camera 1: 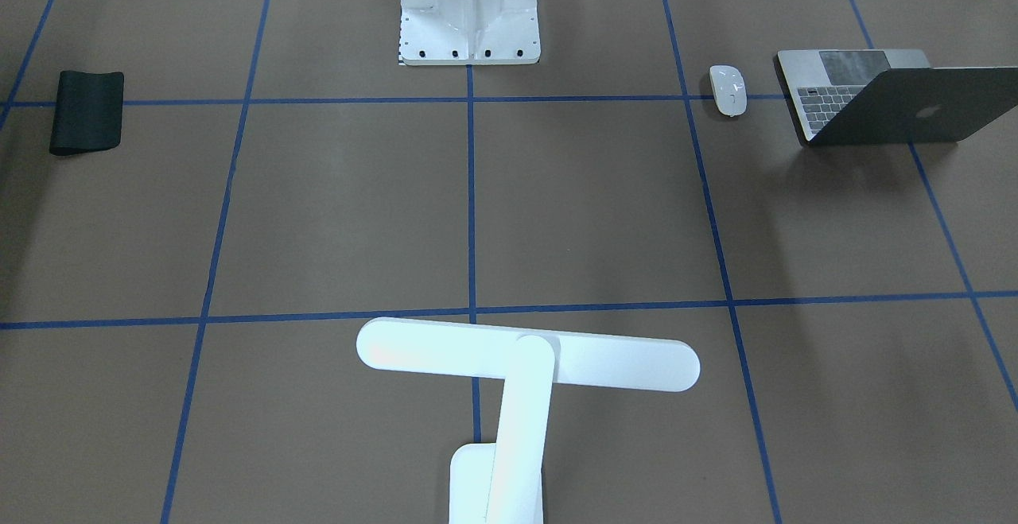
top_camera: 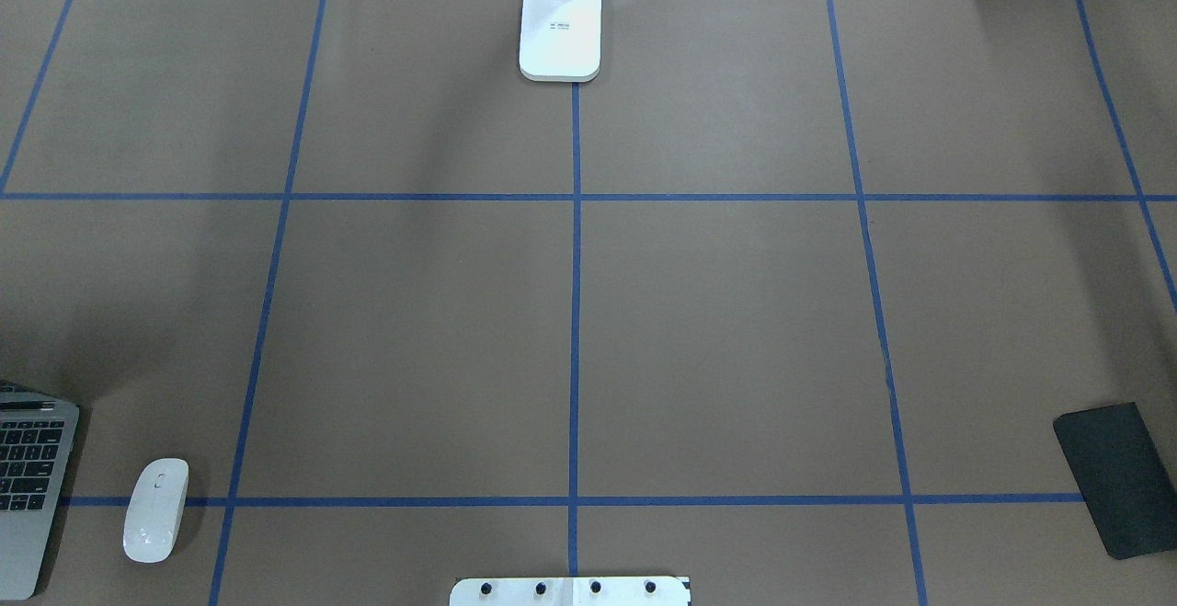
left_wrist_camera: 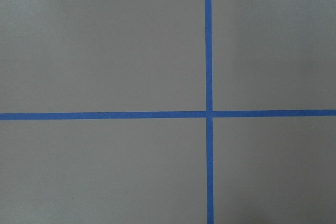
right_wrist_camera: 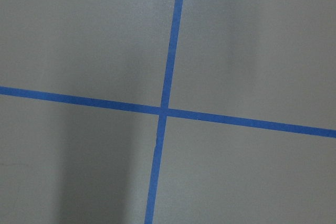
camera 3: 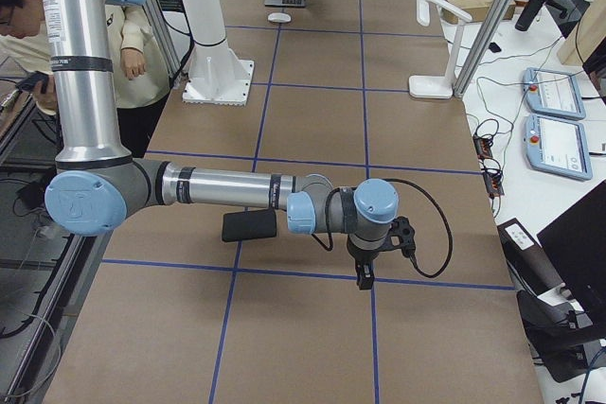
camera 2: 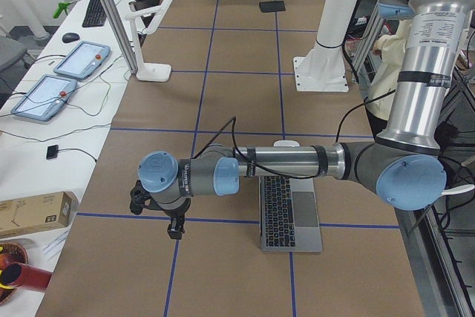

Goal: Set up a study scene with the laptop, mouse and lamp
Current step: 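Reach the left gripper down to the silver laptop's edge and grasp it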

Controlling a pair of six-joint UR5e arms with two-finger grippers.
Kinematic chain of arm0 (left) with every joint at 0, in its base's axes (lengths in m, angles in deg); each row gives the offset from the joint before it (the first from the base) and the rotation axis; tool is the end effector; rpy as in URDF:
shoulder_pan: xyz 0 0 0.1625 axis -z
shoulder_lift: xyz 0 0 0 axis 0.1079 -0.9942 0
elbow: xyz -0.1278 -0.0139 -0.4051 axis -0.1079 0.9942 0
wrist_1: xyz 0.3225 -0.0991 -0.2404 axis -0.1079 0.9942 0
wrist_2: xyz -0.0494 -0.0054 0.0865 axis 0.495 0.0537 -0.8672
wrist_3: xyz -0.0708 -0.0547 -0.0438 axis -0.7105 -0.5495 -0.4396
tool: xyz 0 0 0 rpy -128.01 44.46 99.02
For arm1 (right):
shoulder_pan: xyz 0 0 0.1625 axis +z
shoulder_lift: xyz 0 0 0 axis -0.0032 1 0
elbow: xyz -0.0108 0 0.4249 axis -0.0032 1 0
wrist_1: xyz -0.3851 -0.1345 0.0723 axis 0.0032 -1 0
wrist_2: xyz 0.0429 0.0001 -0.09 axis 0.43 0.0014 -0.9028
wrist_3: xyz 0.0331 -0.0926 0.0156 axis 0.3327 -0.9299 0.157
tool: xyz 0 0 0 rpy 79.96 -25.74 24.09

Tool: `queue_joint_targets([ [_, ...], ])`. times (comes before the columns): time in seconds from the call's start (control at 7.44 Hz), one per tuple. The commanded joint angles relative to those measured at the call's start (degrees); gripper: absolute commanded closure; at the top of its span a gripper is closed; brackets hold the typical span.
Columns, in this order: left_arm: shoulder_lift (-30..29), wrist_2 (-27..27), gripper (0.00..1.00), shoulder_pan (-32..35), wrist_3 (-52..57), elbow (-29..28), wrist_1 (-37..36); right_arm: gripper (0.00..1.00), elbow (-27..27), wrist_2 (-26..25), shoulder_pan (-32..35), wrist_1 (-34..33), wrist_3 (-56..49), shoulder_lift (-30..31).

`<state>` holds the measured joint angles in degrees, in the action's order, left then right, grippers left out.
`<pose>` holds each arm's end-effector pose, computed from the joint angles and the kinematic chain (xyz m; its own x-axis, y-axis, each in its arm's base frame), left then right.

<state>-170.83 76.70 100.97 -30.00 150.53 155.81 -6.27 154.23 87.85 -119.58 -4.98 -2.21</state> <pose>-0.1042 -0.5443 0.6590 0.6601 0.0170 -0.7510 0.0126 0.9994 0.0337 0.0476 -0.5261 0.6665 0.7289 -0.1256 0.6730 0.0700 0.9915 0.1093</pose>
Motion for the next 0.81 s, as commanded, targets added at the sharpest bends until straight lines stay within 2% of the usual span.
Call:
queue_joint_targets([
  [0.0,0.0,0.0,0.01,-0.03,-0.17,-0.04,-0.08,0.0,-0.96,-0.09,-0.06,0.09,0.16,0.32],
  [0.4,2.36,-0.09,0.01,0.14,-6.02,1.97,-0.17,0.0,-0.98,-4.2,-0.84,3.16,-0.37,0.5],
  [0.67,9.02,-0.35,0.01,0.14,-16.2,9.06,-0.26,0.0,-1.58,-2.47,-1.81,2.9,-0.19,3.04],
])
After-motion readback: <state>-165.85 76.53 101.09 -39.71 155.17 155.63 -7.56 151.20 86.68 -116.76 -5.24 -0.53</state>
